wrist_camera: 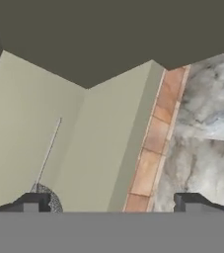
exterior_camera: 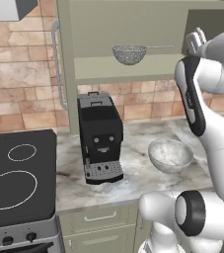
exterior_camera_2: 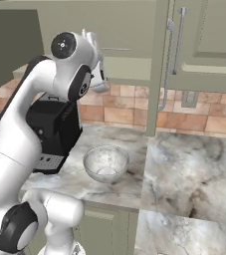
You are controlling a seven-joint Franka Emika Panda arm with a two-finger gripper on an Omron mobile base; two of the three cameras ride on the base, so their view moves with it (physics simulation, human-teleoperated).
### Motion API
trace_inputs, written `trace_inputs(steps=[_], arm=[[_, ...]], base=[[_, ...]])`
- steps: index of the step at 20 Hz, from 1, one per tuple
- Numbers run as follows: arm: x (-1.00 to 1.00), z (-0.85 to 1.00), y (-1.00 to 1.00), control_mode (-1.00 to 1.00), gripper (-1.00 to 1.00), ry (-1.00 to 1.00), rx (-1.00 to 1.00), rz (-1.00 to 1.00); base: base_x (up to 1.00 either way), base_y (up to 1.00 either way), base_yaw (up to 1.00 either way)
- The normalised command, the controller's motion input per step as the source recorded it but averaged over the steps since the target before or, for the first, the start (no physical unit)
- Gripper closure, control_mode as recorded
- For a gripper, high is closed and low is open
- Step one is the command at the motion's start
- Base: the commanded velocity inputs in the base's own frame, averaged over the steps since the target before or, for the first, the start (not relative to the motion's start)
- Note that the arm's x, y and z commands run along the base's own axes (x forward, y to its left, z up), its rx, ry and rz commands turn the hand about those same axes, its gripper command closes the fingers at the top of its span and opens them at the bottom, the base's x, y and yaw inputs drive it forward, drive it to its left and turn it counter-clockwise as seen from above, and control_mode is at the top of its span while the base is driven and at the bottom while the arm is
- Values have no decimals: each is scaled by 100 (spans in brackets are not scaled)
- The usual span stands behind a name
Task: Open the cabinet and setup a tea strainer by placing it in the bowl upright.
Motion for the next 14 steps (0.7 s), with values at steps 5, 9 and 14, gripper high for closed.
trace_inputs(steps=[5,9,14], arm=[[5,-1,16,-100,-100,5,18,-6],[0,-6,32,-100,-100,-3,11,0],[0,-4,4,-100,-100,-11,13,-1]], base=[[0,0,0],[0,0,0],[0,0,0]])
